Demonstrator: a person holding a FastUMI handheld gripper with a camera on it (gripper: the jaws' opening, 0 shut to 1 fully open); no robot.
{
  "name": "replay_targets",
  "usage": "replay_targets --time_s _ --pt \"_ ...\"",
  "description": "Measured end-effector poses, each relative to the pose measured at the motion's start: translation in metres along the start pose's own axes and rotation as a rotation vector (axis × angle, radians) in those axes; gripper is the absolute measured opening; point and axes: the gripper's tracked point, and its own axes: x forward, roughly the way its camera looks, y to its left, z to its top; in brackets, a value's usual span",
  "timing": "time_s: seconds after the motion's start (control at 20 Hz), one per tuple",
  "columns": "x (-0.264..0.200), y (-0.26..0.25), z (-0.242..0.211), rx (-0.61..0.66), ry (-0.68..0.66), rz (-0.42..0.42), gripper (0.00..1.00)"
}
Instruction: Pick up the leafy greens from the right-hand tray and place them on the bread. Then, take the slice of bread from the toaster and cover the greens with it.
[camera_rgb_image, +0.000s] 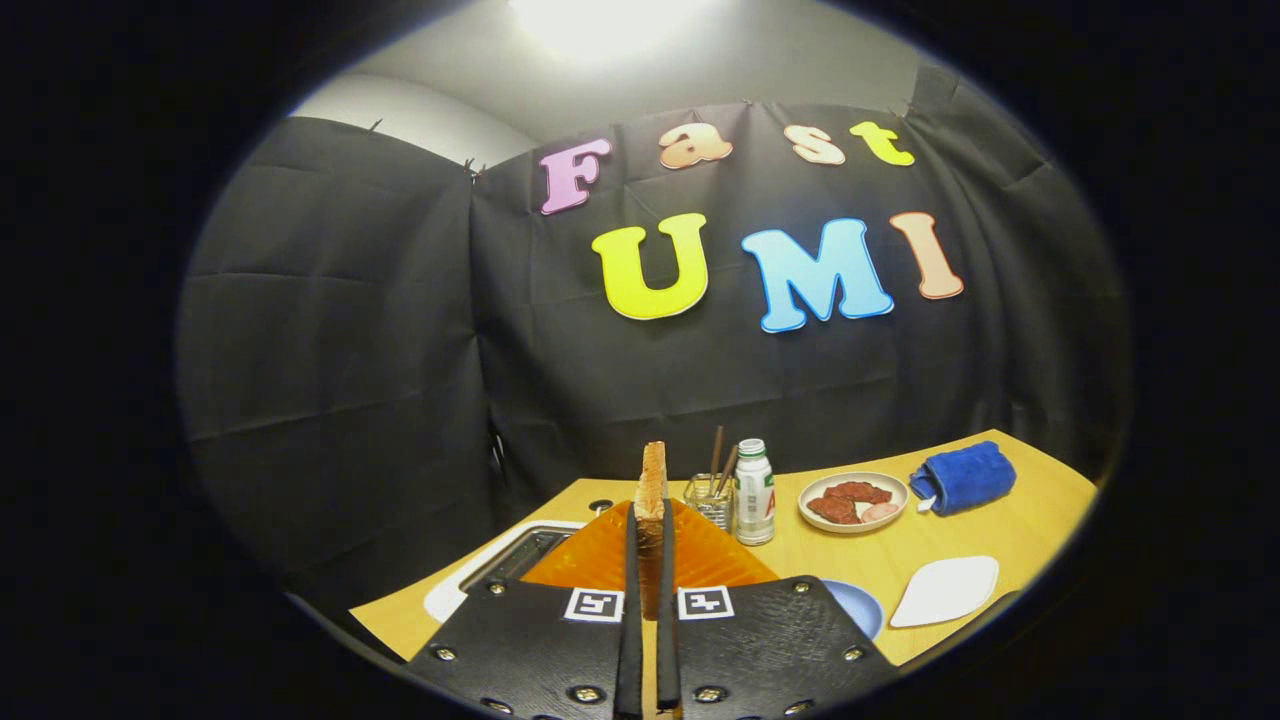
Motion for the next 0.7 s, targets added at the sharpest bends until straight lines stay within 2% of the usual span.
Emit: replay_targets --time_s 0.4,0.7 --pt "-0.002 -0.05 -0.037 0.014 0.069 -0.052 0.06" --pt "-0.002 -0.066 -0.053 0.018 0.099 -0.084 0.06"
